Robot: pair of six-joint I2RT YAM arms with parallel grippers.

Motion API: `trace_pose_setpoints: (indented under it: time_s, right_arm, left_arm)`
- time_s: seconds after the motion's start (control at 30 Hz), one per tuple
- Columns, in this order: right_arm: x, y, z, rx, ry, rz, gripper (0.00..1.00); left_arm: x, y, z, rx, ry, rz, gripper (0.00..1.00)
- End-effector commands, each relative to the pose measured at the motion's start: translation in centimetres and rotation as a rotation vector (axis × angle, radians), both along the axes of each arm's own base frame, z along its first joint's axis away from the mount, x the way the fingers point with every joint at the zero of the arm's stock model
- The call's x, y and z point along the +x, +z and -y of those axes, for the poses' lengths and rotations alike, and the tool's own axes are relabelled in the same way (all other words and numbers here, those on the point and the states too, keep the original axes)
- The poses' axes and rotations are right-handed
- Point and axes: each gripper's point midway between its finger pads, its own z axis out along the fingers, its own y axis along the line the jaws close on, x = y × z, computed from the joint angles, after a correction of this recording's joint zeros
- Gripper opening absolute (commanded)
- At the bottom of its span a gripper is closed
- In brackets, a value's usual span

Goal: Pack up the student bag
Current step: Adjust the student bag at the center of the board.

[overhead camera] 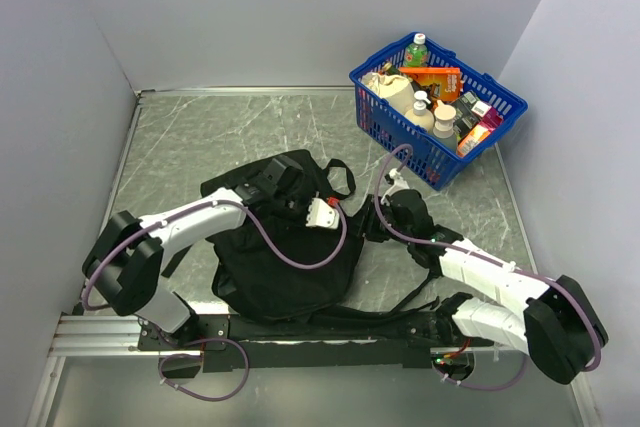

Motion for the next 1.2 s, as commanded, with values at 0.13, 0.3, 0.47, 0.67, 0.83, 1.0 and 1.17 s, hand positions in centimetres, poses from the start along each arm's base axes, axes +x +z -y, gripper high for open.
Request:
trace_pose_setpoints:
  time_s: [0.13, 0.3, 0.47, 0.67, 0.83, 1.0, 1.17]
  right_arm:
    - [0.8, -1.1, 2.6, -0.238, 0.023, 0.080, 0.43]
    - [0.3, -1.9, 2.2, -0.224, 0.043, 0.055, 0.40]
    - [-0.9, 0.0, -0.6, -0.061, 0.162, 0.093, 0.40]
    - [-4.0, 0.9, -3.4, 0.123, 0.342, -0.006, 0.41]
    - [-5.2, 1.3, -3.2, 0.150, 0.353, -0.040, 0.38]
    - [-3.9, 6.2, -4.5, 0.249, 0.351, 0.024, 0.13]
    - [-3.4, 7.0, -2.2, 0.058, 0.304, 0.052, 0.44]
  left_arm:
    - [1.5, 6.3, 1.0, -0.127, 0.040, 0.118, 0.01]
    - [0.4, 8.1, 0.8, -0.169, 0.073, 0.076, 0.40]
    - [-2.7, 10.7, 1.1, -0.222, 0.066, -0.060, 0.83]
    - [-6.7, 12.5, 1.0, -0.277, 0.074, -0.239, 0.80]
    - [-11.3, 12.4, 1.1, -0.266, -0.018, -0.242, 0.80]
    - [-14.7, 10.7, 1.8, -0.238, -0.058, -0.220, 0.78]
    - [-17.2, 8.8, 1.2, -0.156, -0.113, -0.201, 0.85]
